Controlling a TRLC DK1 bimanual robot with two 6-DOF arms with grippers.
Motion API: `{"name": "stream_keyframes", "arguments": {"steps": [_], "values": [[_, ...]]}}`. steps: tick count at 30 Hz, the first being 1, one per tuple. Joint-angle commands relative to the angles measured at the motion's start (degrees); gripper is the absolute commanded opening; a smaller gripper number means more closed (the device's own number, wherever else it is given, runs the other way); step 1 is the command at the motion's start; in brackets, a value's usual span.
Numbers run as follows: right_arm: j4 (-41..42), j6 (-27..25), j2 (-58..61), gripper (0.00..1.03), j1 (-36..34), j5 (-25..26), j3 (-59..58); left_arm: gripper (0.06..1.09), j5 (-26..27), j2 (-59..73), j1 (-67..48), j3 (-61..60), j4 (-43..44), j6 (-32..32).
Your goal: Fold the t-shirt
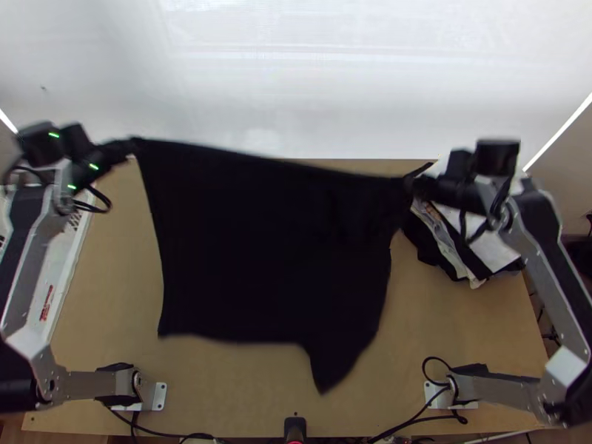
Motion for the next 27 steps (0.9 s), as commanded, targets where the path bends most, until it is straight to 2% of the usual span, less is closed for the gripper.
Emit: {"name": "stream_keyframes", "arguments": {"steps": [1,3,5,8,12,18,27], "values": [[-4.3,0.9,13.8,0.03,-6.5,0.9,30.5,0.09,-0.4,-4.3,6.5,16.9,-1.1,-14.5],[-7.8,1.1,17.4,0.03,-7.6,0.9,42.2,0.09,-0.4,-4.7,8.9,22.1,-1.3,-17.2],[-9.1,1.8,17.7,0.03,-8.2,0.6,48.0,0.09,-0.3,-5.3,10.2,25.7,-3.0,-19.0],[-9.1,2.7,11.1,0.03,-8.9,-2.6,46.9,0.09,1.2,-9.2,12.8,26.2,-4.3,-20.2],[-10.5,2.7,-0.9,0.03,-9.0,-5.4,41.9,0.09,6.3,-15.8,17.1,25.7,-9.3,-21.0],[-15.8,2.0,-15.2,0.03,-8.9,-5.6,43.7,0.09,9.4,-28.2,20.0,23.0,-14.7,-21.0],[-28.0,0.2,-22.6,0.03,-8.2,-5.5,46.4,0.09,11.9,-39.1,14.6,22.6,-19.8,-23.0]]}}
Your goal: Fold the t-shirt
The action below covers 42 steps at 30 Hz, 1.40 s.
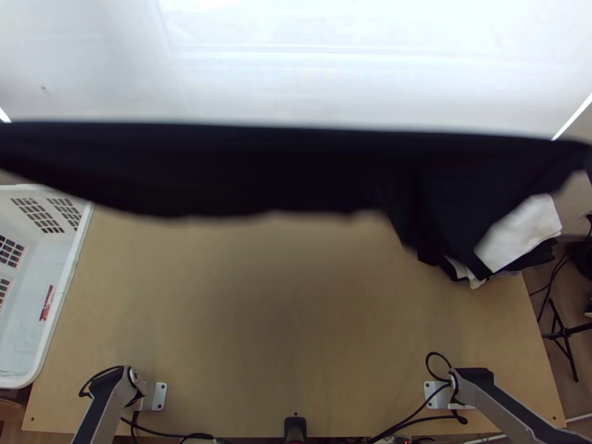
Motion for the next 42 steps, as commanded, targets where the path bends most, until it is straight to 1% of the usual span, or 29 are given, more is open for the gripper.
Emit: {"name": "stream_keyframes", "arguments": {"steps": [1,5,8,9,11,13,14,16,18,20,22,24,28,30,34,35,37,42], "values": [[-7.5,-1.4,-6.3,0.03,0.9,-0.7,1.0,0.09,2.2,-7.4,-3.5,-0.2,-4.1,-1.5],[-10.3,-1.5,-5.5,0.03,2.1,-0.7,-0.1,0.09,2.7,-8.4,-6.0,-2.4,-8.5,-1.5],[-15.0,-1.2,-3.4,0.03,3.0,-0.8,-3.0,0.09,2.7,-10.9,-10.1,-10.2,-10.3,-1.4],[-16.4,-1.3,-3.0,0.03,3.3,-0.7,-5.7,0.09,2.7,-12.0,-10.8,-13.6,-10.3,-0.6],[-16.7,-1.4,-3.3,0.03,4.1,-0.7,-14.8,0.09,2.8,-14.1,-12.6,-23.2,-10.8,1.7],[-16.5,-1.9,-4.0,0.03,4.5,-0.8,-26.9,0.09,3.0,-17.1,-14.5,-36.3,-11.6,7.0],[-15.7,-2.2,-4.4,0.03,4.5,-0.8,-33.3,0.09,3.4,-19.1,-16.4,-44.2,-12.0,10.2],[-11.8,-3.2,-5.3,0.03,4.8,-0.8,-44.4,0.09,3.1,-22.0,-19.9,-57.1,-12.8,14.3],[-4.0,-3.1,-5.9,0.03,4.8,-0.8,-54.2,0.09,2.2,-22.8,-20.0,-63.3,-13.0,18.2],[1.9,-3.2,-4.8,0.03,5.1,-0.8,-60.1,0.09,1.7,-20.8,-20.3,-66.2,-11.4,20.7],[6.8,-3.9,-1.0,0.03,5.0,-0.3,-64.0,0.09,1.5,-15.4,-19.9,-66.8,-8.9,21.9],[11.0,-4.9,3.9,0.03,4.6,-0.3,-65.1,0.09,1.0,-8.9,-20.5,-66.8,-4.8,22.8],[16.4,-6.5,14.7,0.03,4.0,0.3,-61.4,0.09,-0.1,3.7,-21.0,-65.0,5.7,23.3],[16.9,-8.1,20.0,0.03,3.9,0.7,-57.6,0.09,-1.0,10.5,-20.4,-62.4,10.1,24.0],[17.5,-9.5,28.5,0.03,3.6,0.9,-50.4,0.09,-2.2,22.8,-20.3,-54.6,14.0,24.5],[17.6,-9.5,30.3,0.03,3.5,1.2,-48.7,0.09,-2.4,25.7,-20.3,-52.4,14.6,24.3],[17.7,-10.3,33.7,0.03,3.4,1.4,-45.3,0.09,-4.9,31.9,-20.3,-47.9,15.9,24.2],[17.7,-10.4,41.7,0.03,3.1,2.2,-36.8,0.09,-7.8,45.1,-19.5,-35.6,15.8,23.5]]}}
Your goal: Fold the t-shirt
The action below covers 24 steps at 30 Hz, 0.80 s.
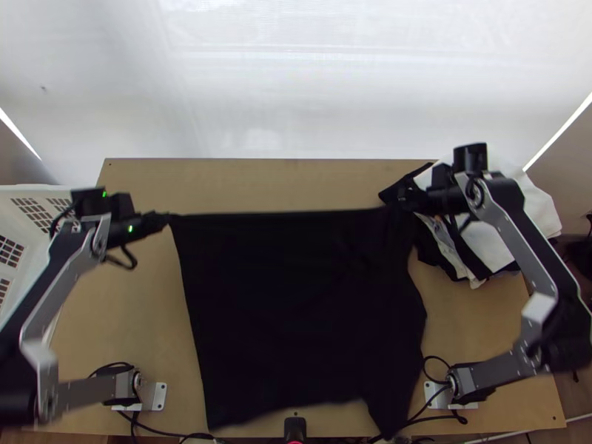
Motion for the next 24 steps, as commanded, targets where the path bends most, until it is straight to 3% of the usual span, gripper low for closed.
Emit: {"name": "stream_keyframes", "arguments": {"steps": [1,12,19,24], "values": [[0.8,-1.1,13.2,0.03,-0.6,1.1,11.6,0.09,-4.0,19.4,0.6,15.0,2.5,-0.2],[-1.6,-1.0,28.2,0.03,-0.4,2.3,27.0,0.09,-6.8,32.4,0.3,23.5,1.6,0.9],[-10.1,-3.6,26.8,0.03,0.1,2.3,25.6,0.09,-6.7,25.9,-1.8,20.0,-3.0,2.5],[-9.7,-4.5,20.2,0.03,0.5,2.3,16.9,0.09,-5.3,18.1,-2.8,14.9,-6.0,2.6]]}}
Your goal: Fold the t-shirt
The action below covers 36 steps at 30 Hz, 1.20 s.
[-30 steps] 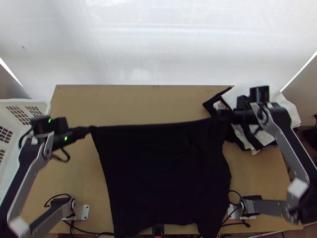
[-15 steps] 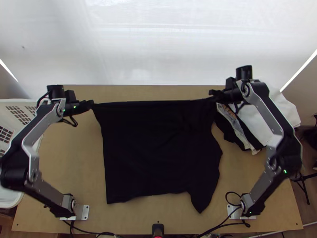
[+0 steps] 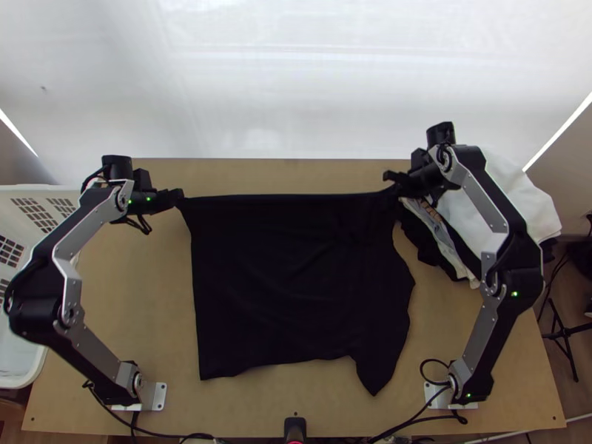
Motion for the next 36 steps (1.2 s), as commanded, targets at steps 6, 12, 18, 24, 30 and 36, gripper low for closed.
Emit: {"name": "stream_keyframes", "arguments": {"steps": [6,12,18,24,30,36], "values": [[-2.0,-1.2,-8.7,0.03,2.0,0.0,-12.4,0.09,3.4,-11.7,-1.8,-11.0,-5.9,4.8],[-2.6,-1.2,-9.2,0.03,3.0,0.5,-15.0,0.09,3.5,-11.7,-1.8,-11.2,-9.7,8.6],[-2.7,-1.2,-10.0,0.03,4.1,3.7,-17.9,0.09,3.2,-10.9,-2.1,-12.6,-11.6,11.8],[-1.8,-0.8,-9.5,0.03,4.1,7.7,-20.2,0.09,1.1,-7.8,-2.9,-12.6,-13.3,14.0],[-1.0,-0.6,-7.8,0.03,3.9,9.5,-20.8,0.09,-0.1,-5.6,-2.9,-12.7,-13.9,15.7],[-0.5,-0.5,-6.3,0.05,4.6,9.6,-19.9,0.11,-0.7,-4.8,-2.9,-12.8,-14.6,16.8]]}}
